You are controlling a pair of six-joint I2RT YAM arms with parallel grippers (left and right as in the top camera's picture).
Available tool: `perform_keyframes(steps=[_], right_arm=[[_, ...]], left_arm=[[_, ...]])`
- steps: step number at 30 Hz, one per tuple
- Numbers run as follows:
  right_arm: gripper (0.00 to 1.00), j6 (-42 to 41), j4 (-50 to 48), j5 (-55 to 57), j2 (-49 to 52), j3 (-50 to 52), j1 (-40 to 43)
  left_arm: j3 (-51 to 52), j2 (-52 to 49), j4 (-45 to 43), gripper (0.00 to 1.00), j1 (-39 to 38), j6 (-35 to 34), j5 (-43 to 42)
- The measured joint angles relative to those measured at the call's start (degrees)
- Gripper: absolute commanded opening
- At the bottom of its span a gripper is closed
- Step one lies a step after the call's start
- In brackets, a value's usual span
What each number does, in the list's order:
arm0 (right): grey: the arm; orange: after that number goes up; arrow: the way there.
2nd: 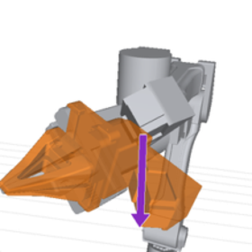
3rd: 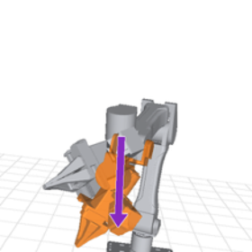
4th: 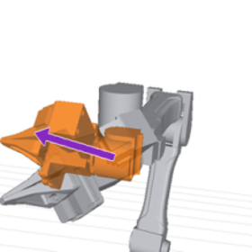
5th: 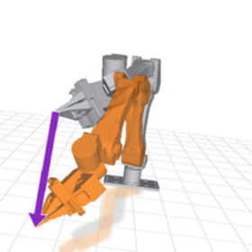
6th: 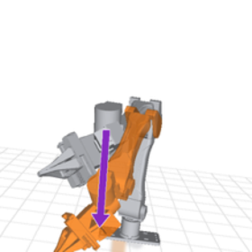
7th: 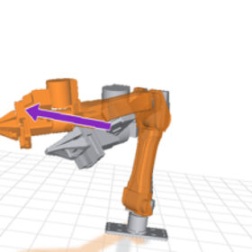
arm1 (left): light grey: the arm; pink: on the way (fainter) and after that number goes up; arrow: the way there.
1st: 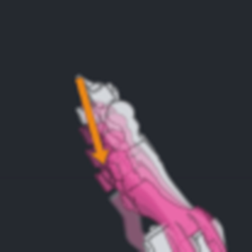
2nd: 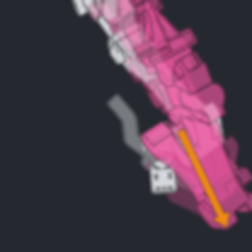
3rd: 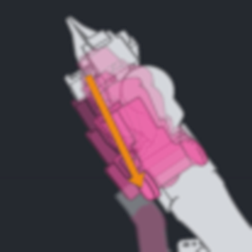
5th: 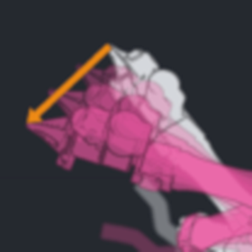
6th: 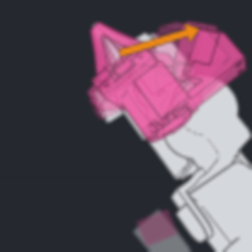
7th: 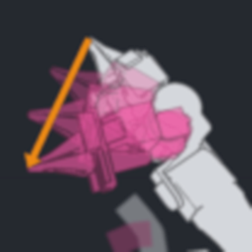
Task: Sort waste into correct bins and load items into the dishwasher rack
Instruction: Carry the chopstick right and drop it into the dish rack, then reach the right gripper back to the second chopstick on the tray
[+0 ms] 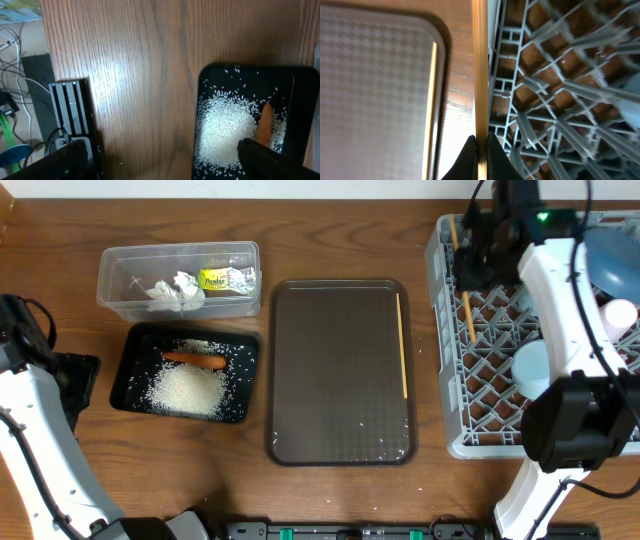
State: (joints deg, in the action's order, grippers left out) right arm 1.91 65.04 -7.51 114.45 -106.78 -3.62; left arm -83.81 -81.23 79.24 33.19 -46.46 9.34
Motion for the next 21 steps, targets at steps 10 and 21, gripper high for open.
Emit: perform_keyframes(steps=[10,21], right_arm=[[0.19,-4.3,-2.5,2.6,0.0,5.2,0.0],[0.39,-9.1,6.1,-4.0,-1.4,0.5,-3.2]], left_arm=[[0.0,0.0,0.0,0.98,0.0,0.0,0.0],[0.0,0.0,0.0,0.98,0.0,0.0,0.0]])
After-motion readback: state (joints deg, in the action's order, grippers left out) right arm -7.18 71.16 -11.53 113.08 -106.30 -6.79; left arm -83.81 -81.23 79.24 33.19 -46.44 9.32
